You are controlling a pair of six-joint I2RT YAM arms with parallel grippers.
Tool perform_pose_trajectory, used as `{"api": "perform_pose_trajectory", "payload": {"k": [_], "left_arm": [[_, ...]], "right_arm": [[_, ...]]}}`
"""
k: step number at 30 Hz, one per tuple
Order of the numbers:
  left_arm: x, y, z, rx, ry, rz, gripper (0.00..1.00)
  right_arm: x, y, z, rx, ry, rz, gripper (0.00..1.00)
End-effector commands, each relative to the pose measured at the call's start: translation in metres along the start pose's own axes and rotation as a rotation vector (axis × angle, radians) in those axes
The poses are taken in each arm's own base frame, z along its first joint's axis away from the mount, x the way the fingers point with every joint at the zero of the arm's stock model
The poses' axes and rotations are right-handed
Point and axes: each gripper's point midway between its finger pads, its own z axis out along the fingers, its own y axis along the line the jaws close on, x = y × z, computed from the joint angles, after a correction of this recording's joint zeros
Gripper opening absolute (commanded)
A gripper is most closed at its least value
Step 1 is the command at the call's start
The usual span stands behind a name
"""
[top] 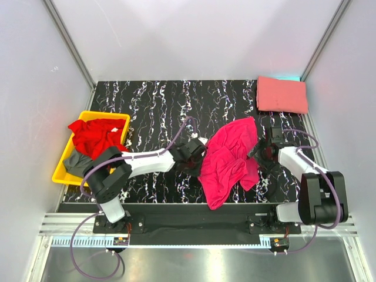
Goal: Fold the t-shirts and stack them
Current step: Flatten the tshirt out
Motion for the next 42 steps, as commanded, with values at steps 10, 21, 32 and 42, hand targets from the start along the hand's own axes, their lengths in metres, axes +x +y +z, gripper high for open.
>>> {"api": "perform_pose_trajectory", "payload": {"k": [10,21,32,42], "left_arm": [[-0.095,0.147,-0.107,-0.306,-0.299,-0.304,0.50],[-0.094,0.001,-0.112,-0.122,-0.305,0.134,0.66],[-0.061,0.058,-0.065,-0.422,-0.166,0.112,0.64],[-0.047,0.072,-0.051,-0.466,-0.123,0.091,0.38]], "right_arm": [[-0.004,0.014,0.002,-0.082,-0.012,-0.007,0.58],[-0.004,0.040,-0.018,-0.215,0.006,-0.040,0.57],[-0.005,0.053,-0.006,-0.254,0.037,-0.027,0.60],[-0.005,0.058,0.022,-0.252,0.055,0.002,0.58]]}}
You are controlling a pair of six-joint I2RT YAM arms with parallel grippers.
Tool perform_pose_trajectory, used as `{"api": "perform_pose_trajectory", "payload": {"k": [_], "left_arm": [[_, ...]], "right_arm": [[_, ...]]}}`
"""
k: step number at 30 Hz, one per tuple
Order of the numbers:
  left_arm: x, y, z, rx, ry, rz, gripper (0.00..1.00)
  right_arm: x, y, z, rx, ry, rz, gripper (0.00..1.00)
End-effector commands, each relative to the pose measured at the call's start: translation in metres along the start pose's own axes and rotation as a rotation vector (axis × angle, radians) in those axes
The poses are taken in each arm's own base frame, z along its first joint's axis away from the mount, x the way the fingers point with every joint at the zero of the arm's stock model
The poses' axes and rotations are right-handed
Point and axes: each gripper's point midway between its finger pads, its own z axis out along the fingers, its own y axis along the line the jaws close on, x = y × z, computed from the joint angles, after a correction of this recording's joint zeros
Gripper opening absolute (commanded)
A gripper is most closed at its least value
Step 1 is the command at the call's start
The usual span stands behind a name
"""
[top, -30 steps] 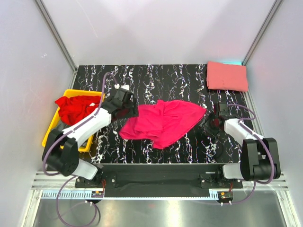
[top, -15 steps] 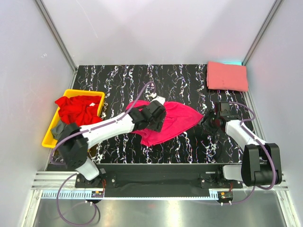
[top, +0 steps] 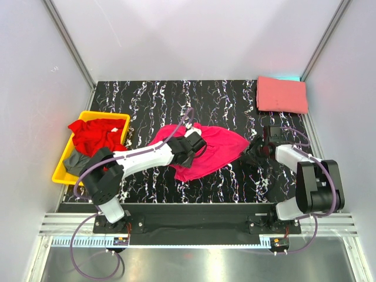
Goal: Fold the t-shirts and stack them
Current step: Flatten the tshirt out
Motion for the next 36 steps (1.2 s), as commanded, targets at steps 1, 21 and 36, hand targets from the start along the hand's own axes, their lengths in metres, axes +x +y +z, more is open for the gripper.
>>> {"api": "perform_pose_trajectory", "payload": {"k": [1,21,36], "left_arm": [[-0.011,0.004,0.002,-0.032,-0.033,-0.016,0.37],[-0.052,0.085,-0.059,-0.027,-0.153,-0.279,0.00],[-0.065,0.043,-0.074,0.153,-0.169,-0.200,0.61]], "right_arm": [[-0.017,0.015,0.009,-0.038,-0.050,0.000,0.58],[-0.027,0.011,0.022,0.000,-0.066,-0.010,0.60],[-0.040,0.014,0.021,0.029,-0.091,-0.035,0.59]]}}
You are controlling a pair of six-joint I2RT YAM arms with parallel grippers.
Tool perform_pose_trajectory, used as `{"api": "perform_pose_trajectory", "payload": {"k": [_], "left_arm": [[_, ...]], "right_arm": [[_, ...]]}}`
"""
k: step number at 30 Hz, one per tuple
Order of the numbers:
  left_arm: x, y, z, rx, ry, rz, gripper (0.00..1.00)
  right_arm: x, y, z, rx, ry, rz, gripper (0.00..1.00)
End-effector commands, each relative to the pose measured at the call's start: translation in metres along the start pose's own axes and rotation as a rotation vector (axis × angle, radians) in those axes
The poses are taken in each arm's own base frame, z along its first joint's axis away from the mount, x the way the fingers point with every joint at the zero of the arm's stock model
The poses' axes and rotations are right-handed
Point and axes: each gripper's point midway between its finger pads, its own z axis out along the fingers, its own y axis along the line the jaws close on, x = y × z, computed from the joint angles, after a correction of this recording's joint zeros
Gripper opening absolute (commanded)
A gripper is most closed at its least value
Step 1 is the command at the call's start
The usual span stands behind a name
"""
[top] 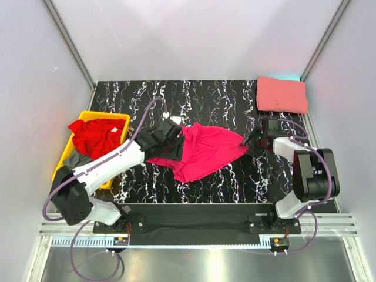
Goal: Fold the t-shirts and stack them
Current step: Flatten the tshirt out
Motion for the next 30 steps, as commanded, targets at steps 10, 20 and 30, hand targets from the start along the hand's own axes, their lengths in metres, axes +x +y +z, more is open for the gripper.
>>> {"api": "perform_pose_trajectory", "payload": {"k": [10,20,30], "left_arm": [[-0.102,-0.017,0.066,-0.183,-0.109,-0.085,0.60],[-0.131,-0.021,0.090,-0.267,-0.132,-0.267,0.71],[-0.127,-0.006,0.095,-0.381,-0.101,-0.524,0.56]], "right_arm": [[0.007,-0.007,-0.016,0.010,-0.010,-0.041,0.57],[0.010,0.003,-0.023,-0.037,-0.001,-0.060,0.57],[0.009,-0.001,-0.024,-0.027,-0.015,-0.095,0.59]]}}
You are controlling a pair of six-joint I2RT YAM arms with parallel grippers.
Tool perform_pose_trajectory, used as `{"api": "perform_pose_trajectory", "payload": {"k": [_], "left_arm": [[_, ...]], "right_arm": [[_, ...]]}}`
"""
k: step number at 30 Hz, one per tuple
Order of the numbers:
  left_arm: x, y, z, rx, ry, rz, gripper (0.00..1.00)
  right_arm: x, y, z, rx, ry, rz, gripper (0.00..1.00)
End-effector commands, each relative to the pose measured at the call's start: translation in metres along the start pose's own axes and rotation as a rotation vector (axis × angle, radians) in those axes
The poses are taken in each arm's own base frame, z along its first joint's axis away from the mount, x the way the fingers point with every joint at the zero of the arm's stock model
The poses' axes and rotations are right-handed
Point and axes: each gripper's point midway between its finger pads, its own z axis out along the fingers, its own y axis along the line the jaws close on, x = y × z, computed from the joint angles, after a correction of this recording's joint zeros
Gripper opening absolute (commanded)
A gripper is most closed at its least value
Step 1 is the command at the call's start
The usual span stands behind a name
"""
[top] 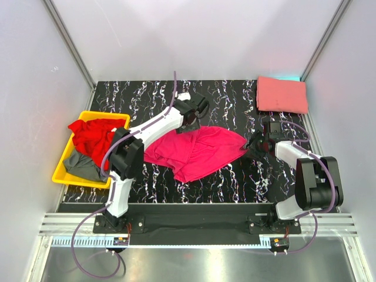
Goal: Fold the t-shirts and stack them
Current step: Flatten the tshirt out
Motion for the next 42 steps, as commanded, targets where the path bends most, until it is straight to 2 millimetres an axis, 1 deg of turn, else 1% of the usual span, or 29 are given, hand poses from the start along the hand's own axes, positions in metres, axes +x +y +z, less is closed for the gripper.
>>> {"api": "perform_pose_trajectory", "payload": {"k": [1,2,4,5,6,10,13,15,19,22,24,28,30,31,32,33,36,38,39,40,41,42], "left_arm": [[-0.014,0.005,-0.011,-0.071,-0.040,-0.176,0.56],[-0.018,0.002,-0.014,-0.070,-0.047,-0.202,0.55],[-0.015,0.006,-0.016,-0.099,-0.030,-0.267,0.53],[-0.017,0.004,-0.017,-0.106,-0.029,-0.322,0.52],[-0.014,0.006,-0.019,-0.123,-0.017,-0.328,0.52],[-0.014,-0.011,-0.018,-0.065,0.016,-0.345,0.52],[-0.009,-0.016,-0.008,-0.069,0.033,-0.336,0.52],[-0.009,-0.019,-0.005,-0.065,0.044,-0.333,0.52],[0.002,-0.027,0.007,-0.056,0.089,-0.316,0.49],[0.006,-0.025,0.011,-0.071,0.095,-0.303,0.48],[0.008,-0.020,0.015,-0.089,0.089,-0.295,0.48],[0.008,-0.019,0.023,-0.088,0.072,-0.282,0.48],[0.009,-0.018,0.024,-0.087,0.070,-0.271,0.42],[0.009,-0.018,0.025,-0.085,0.069,-0.265,0.37],[0.007,-0.017,0.023,-0.084,0.062,-0.259,0.31],[0.005,-0.015,0.023,-0.085,0.057,-0.247,0.19],[-0.004,-0.011,0.014,-0.085,0.023,-0.217,0.00],[-0.013,-0.008,0.001,-0.070,0.005,-0.197,0.00],[-0.017,-0.008,-0.005,-0.056,0.003,-0.185,0.00],[-0.030,-0.010,-0.025,-0.014,-0.024,-0.183,0.00],[-0.038,-0.007,-0.037,0.000,-0.048,-0.137,0.00],[-0.046,-0.001,-0.049,0.000,-0.076,-0.114,0.00]], "right_arm": [[-0.004,0.006,-0.007,-0.022,-0.027,-0.046,0.59],[-0.003,0.006,-0.007,-0.022,-0.027,-0.051,0.59],[-0.006,0.006,-0.010,-0.019,-0.038,-0.059,0.59],[-0.006,0.005,-0.011,-0.017,-0.042,-0.061,0.59],[-0.007,0.006,-0.012,-0.019,-0.048,-0.064,0.59],[-0.010,0.009,-0.016,-0.026,-0.066,-0.075,0.59],[-0.011,0.011,-0.017,-0.029,-0.071,-0.080,0.59],[-0.011,0.010,-0.017,-0.026,-0.073,-0.083,0.59],[-0.010,0.009,-0.017,-0.022,-0.075,-0.087,0.59],[-0.010,0.009,-0.017,-0.021,-0.077,-0.091,0.59],[-0.010,0.008,-0.017,-0.019,-0.077,-0.091,0.60],[-0.010,0.007,-0.016,-0.016,-0.076,-0.090,0.60],[-0.009,0.005,-0.015,-0.011,-0.073,-0.091,0.59],[-0.010,0.006,-0.015,-0.010,-0.077,-0.090,0.60],[-0.010,0.005,-0.015,-0.009,-0.078,-0.090,0.60],[-0.009,0.004,-0.013,-0.004,-0.075,-0.089,0.60],[-0.008,0.002,-0.008,0.006,-0.059,-0.079,0.60],[-0.009,0.000,-0.005,0.019,-0.060,-0.072,0.61],[-0.011,0.000,-0.005,0.033,-0.061,-0.061,0.63],[-0.013,0.000,-0.005,0.041,-0.066,-0.057,0.66],[-0.015,0.000,-0.005,0.045,-0.072,-0.054,0.69],[-0.020,0.002,-0.007,0.054,-0.085,-0.047,0.70]]}}
